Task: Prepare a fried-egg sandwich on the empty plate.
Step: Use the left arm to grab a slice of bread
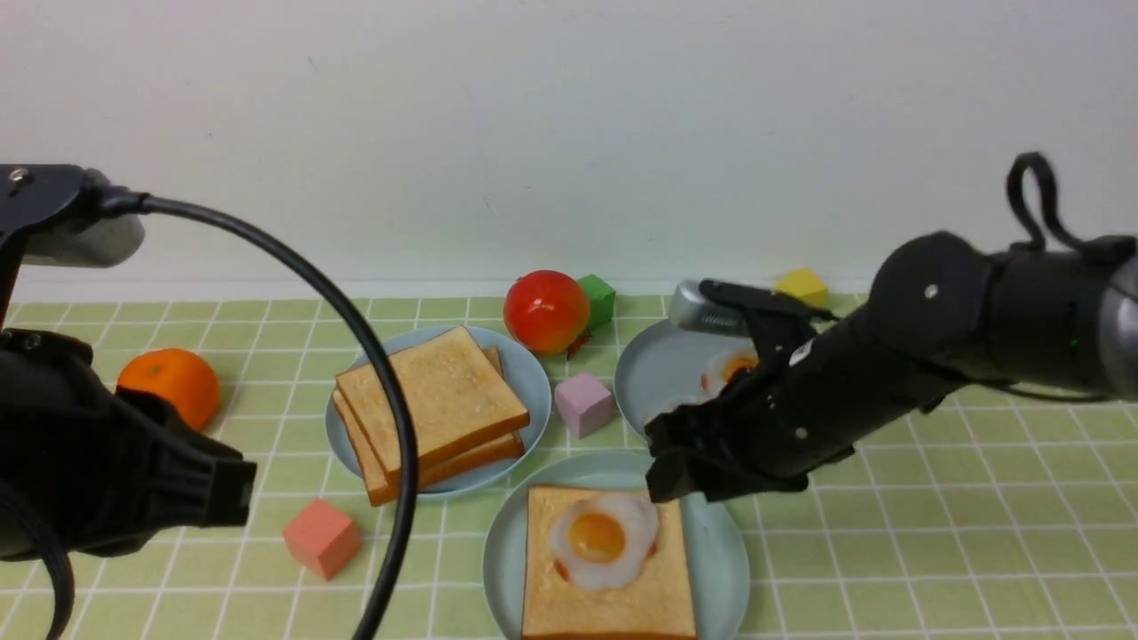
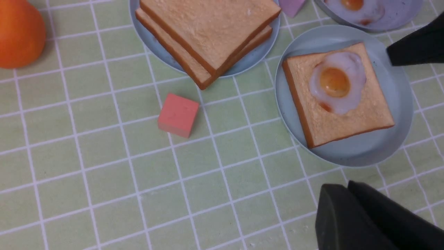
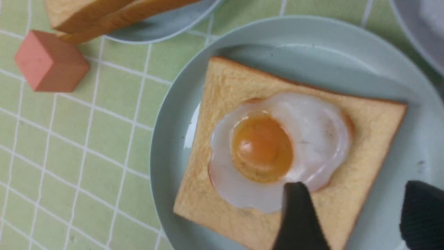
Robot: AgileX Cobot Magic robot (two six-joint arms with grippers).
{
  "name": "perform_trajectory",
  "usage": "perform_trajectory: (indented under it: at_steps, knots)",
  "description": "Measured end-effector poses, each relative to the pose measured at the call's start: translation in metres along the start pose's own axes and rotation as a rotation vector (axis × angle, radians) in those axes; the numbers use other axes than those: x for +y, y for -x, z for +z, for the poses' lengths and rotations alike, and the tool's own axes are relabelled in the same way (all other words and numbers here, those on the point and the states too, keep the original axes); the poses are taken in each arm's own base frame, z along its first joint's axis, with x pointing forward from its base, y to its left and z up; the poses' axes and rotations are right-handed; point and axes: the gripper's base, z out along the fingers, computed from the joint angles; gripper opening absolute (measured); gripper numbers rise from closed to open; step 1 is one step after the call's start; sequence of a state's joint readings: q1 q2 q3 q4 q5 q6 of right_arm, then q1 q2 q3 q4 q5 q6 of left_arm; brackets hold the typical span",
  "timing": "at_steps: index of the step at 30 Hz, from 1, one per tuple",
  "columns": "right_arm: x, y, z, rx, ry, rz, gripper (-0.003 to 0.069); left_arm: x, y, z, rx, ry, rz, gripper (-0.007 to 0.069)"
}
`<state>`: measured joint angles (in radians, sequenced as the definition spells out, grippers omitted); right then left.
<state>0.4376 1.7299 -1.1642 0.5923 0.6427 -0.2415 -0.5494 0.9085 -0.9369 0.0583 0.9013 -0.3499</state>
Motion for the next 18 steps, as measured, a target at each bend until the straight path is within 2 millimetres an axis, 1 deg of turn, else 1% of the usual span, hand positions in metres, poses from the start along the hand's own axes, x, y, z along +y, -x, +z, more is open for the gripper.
perform_trajectory:
  at_steps: [1,2,3,4,5,6,7,8,9,10,11,13,15,17,18]
  knots:
    - [0.007,0.006,-0.02,-0.036,-0.009,-0.063,0.0496,-0.001,0.001,0.001,-0.008,-0.003,0.0,0.0039]
    - [0.013,0.01,-0.035,-0.06,-0.012,-0.104,0.0525,-0.001,0.003,0.003,-0.014,-0.005,0.0,0.0039]
    - [0.023,0.016,-0.059,-0.095,-0.013,-0.16,0.0561,-0.002,0.005,0.007,-0.021,-0.008,0.001,0.0039]
    - [0.024,0.017,-0.063,-0.1,-0.013,-0.168,0.0566,-0.002,0.005,0.007,-0.022,-0.009,0.001,0.0039]
    - [0.036,0.021,-0.09,-0.137,-0.009,-0.219,0.059,-0.004,0.009,0.016,-0.025,-0.011,0.002,0.0037]
    - [0.045,0.021,-0.113,-0.162,-0.001,-0.253,0.06,-0.005,0.012,0.026,-0.019,-0.009,0.004,0.0027]
    - [0.051,0.018,-0.128,-0.181,0.004,-0.275,0.0601,-0.007,0.014,0.039,-0.001,0.0,0.01,0.0011]
    - [0.056,0.014,-0.138,-0.195,0.006,-0.294,0.0598,-0.007,0.016,0.046,0.005,0.003,0.012,-0.0006]
    - [0.063,0.007,-0.15,-0.204,0.009,-0.325,0.059,-0.007,0.018,0.065,0.041,0.015,0.003,-0.0013]
    - [0.064,0.006,-0.152,-0.209,0.01,-0.331,0.059,-0.007,0.018,0.065,0.037,0.014,0.0,-0.0013]
    - [0.072,-0.006,-0.16,-0.219,0.016,-0.37,0.0575,-0.003,0.019,0.086,0.084,0.028,-0.038,-0.0013]
    - [0.081,-0.024,-0.167,-0.228,0.027,-0.423,0.0554,0.007,0.021,0.106,0.132,0.046,-0.117,-0.0013]
    - [0.088,-0.044,-0.17,-0.244,0.035,-0.483,0.0525,0.021,0.027,0.12,0.163,0.056,-0.215,-0.0013]
    - [0.092,-0.065,-0.168,-0.237,0.043,-0.545,0.0463,0.038,0.034,0.13,0.176,0.051,-0.337,-0.0013]
    - [0.092,-0.073,-0.167,-0.228,0.042,-0.566,0.0413,0.049,0.039,0.136,0.177,0.05,-0.412,-0.0013]
